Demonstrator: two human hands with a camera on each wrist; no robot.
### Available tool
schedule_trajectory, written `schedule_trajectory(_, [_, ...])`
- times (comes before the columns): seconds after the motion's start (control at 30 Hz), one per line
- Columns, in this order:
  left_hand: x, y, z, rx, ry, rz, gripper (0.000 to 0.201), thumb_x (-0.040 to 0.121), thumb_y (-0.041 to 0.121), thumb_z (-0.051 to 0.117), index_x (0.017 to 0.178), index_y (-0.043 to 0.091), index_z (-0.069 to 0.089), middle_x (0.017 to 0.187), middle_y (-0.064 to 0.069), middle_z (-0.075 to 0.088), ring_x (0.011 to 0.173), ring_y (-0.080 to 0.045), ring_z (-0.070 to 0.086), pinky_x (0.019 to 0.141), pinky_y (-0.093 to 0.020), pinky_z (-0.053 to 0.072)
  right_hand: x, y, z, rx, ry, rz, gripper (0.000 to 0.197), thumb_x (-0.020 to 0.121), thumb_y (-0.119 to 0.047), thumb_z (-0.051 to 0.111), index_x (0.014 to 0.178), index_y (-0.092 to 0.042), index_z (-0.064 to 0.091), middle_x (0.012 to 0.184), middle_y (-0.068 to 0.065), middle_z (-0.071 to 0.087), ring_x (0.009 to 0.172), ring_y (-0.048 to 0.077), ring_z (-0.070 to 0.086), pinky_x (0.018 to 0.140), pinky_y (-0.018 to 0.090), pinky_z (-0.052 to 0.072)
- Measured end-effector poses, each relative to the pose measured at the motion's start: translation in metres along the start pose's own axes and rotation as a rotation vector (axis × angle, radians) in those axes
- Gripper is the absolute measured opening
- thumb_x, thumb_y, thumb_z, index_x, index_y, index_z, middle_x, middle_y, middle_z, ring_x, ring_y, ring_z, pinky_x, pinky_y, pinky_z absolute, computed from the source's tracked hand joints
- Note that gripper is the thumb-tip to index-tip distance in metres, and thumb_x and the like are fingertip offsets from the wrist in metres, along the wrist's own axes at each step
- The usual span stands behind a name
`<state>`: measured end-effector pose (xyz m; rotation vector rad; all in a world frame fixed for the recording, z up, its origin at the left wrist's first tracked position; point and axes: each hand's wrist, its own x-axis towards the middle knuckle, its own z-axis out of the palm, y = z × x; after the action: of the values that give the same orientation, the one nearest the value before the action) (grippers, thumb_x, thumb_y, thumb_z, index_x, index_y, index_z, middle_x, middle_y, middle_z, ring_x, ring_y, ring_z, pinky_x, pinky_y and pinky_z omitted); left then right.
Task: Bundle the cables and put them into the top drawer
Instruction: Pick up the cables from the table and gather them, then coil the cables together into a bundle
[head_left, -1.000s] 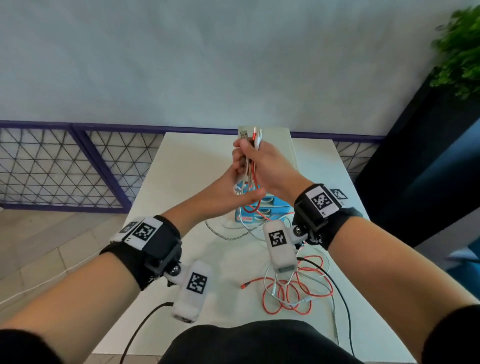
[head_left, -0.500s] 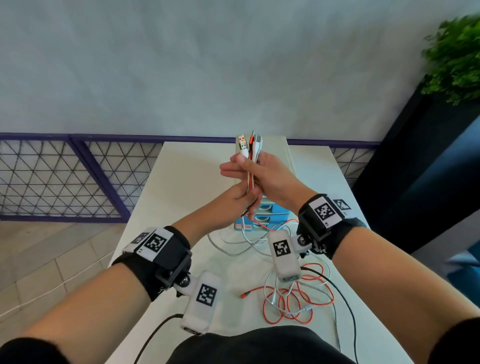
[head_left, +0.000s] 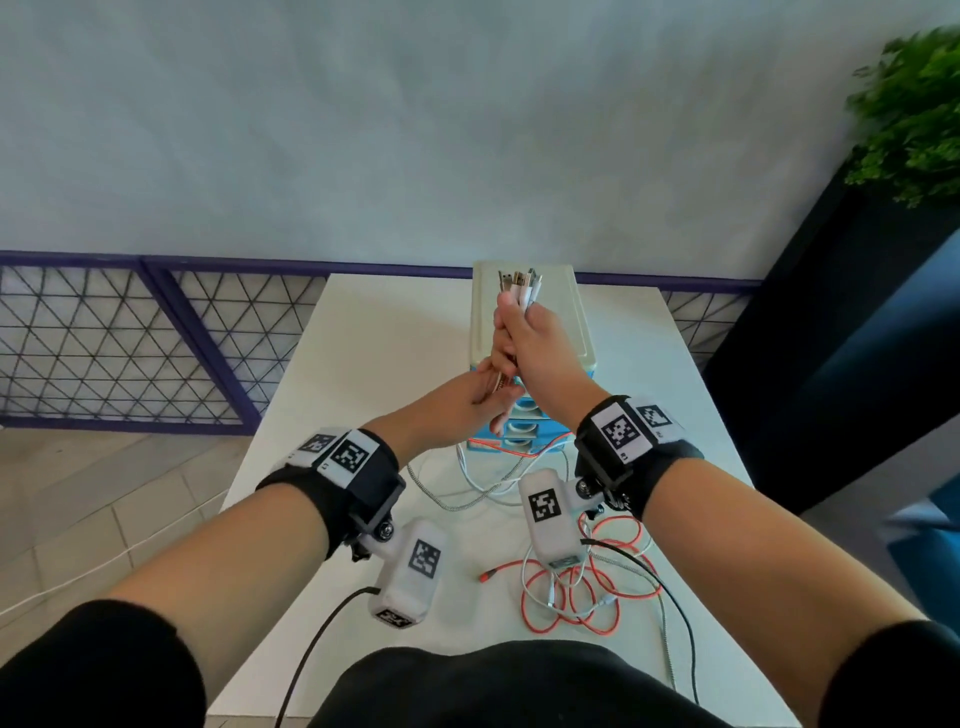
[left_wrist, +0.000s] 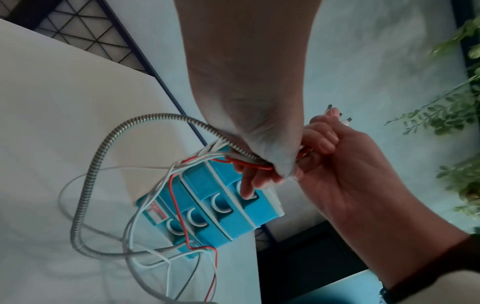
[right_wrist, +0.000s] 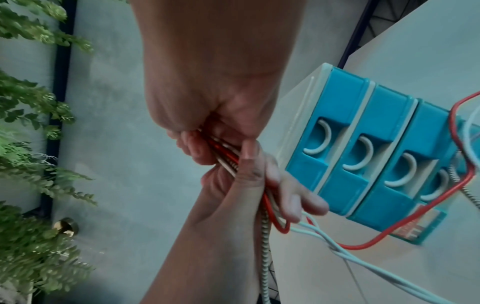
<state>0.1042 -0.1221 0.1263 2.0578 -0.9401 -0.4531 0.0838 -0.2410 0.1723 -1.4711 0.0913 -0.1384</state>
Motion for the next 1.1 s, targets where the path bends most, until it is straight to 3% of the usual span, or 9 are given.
schedule_trajectory(0.1, [0.001, -0.008, 0.008, 0.049, -0.016, -0.047, 0.041, 0.099, 0.036, 0.037, 0.061, 0.02, 0.047, 0.061, 0.008, 0.052, 0.055, -0.001, 0.046, 0.066, -0.022, 0.038, -0.001, 0.006, -0.002, 0.052, 0.026, 0.034, 0.035, 0.101, -0.032, 0.042, 0.073, -0.013, 0.041, 0.047, -0.005, 0.027, 0.036, 0.011, 0.025, 0.045, 0.029, 0.035])
schedule_trajectory(0.23, [0.001, -0.018, 0.017, 0.157, -0.046, -0.098, 0.034, 0.098, 0.032, 0.039, 0.069, 0.018, 0.046, 0.069, 0.001, 0.054, 0.061, -0.011, 0.047, 0.067, -0.026, 0.041, -0.003, 0.002, -0.004, 0.032, 0.053, 0.043, 0.034, 0.101, -0.033, 0.042, 0.073, -0.015, 0.041, 0.048, -0.006, 0.027, 0.037, 0.009, 0.024, 0.038, 0.02, 0.024])
schedule_trajectory(0.37, [-0.013, -0.042, 0.02, 0.145, -0.018, -0.251, 0.034, 0.098, 0.036, 0.041, 0.069, 0.019, 0.047, 0.07, 0.002, 0.052, 0.06, -0.013, 0.044, 0.058, -0.017, 0.034, -0.001, -0.02, -0.007, 0.075, 0.045, 0.018, 0.035, 0.101, -0.035, 0.042, 0.071, -0.017, 0.04, 0.048, -0.008, 0.027, 0.036, 0.007, 0.022, 0.038, 0.018, 0.02])
schedule_trajectory(0.47, [-0.014, -0.051, 0.022, 0.127, 0.003, -0.256, 0.033, 0.096, 0.037, 0.042, 0.072, 0.017, 0.052, 0.075, -0.003, 0.054, 0.066, -0.016, 0.047, 0.066, -0.027, 0.037, -0.004, -0.024, -0.005, 0.025, 0.029, 0.0, 0.035, 0.101, -0.034, 0.042, 0.07, -0.017, 0.041, 0.046, -0.01, 0.028, 0.036, 0.008, 0.022, 0.039, 0.018, 0.019])
schedule_trajectory(0.6, [-0.016, -0.059, 0.021, 0.183, 0.019, -0.284, 0.03, 0.081, 0.047, 0.045, 0.062, 0.024, 0.041, 0.069, 0.005, 0.043, 0.065, -0.022, 0.046, 0.07, -0.036, 0.04, -0.007, -0.026, -0.003, -0.019, 0.017, -0.001, 0.034, 0.101, -0.032, 0.042, 0.072, -0.015, 0.043, 0.044, -0.012, 0.03, 0.036, 0.007, 0.023, 0.039, 0.018, 0.019])
schedule_trajectory(0.73, [-0.02, -0.063, 0.011, 0.296, 0.054, -0.356, 0.021, 0.083, 0.042, 0.05, 0.071, 0.025, 0.052, 0.08, 0.004, 0.052, 0.081, -0.026, 0.056, 0.08, -0.036, 0.044, -0.006, -0.028, -0.002, -0.035, 0.025, -0.009, 0.034, 0.101, -0.032, 0.042, 0.072, -0.014, 0.043, 0.043, -0.012, 0.031, 0.035, 0.007, 0.023, 0.041, 0.019, 0.018])
schedule_trajectory(0.87, [-0.032, -0.078, -0.005, 0.36, 0.039, -0.465, 0.021, 0.083, 0.036, 0.053, 0.071, 0.02, 0.047, 0.077, -0.003, 0.053, 0.08, -0.029, 0.057, 0.073, -0.035, 0.045, -0.004, -0.035, -0.008, -0.047, 0.061, -0.032, 0.035, 0.101, -0.031, 0.042, 0.071, -0.015, 0.043, 0.04, -0.012, 0.031, 0.034, 0.008, 0.023, 0.041, 0.019, 0.017])
schedule_trajectory(1.0, [-0.05, -0.091, -0.024, 0.304, 0.175, -0.574, 0.025, 0.091, 0.032, 0.043, 0.072, 0.021, 0.055, 0.07, -0.005, 0.056, 0.071, -0.027, 0.054, 0.064, -0.031, 0.039, 0.003, -0.049, -0.025, -0.047, 0.086, -0.068, 0.034, 0.101, -0.032, 0.043, 0.072, -0.015, 0.044, 0.041, -0.013, 0.032, 0.035, 0.008, 0.024, 0.039, 0.017, 0.02])
schedule_trajectory(1.1, [-0.038, -0.086, -0.038, 0.402, 0.236, -0.577, 0.02, 0.095, 0.029, 0.043, 0.099, 0.027, 0.063, 0.105, -0.009, 0.066, 0.094, -0.03, 0.061, 0.08, -0.035, 0.045, 0.004, -0.048, -0.028, -0.123, 0.055, -0.061, 0.034, 0.1, -0.034, 0.043, 0.073, -0.015, 0.045, 0.043, -0.012, 0.033, 0.037, 0.009, 0.025, 0.039, 0.02, 0.02])
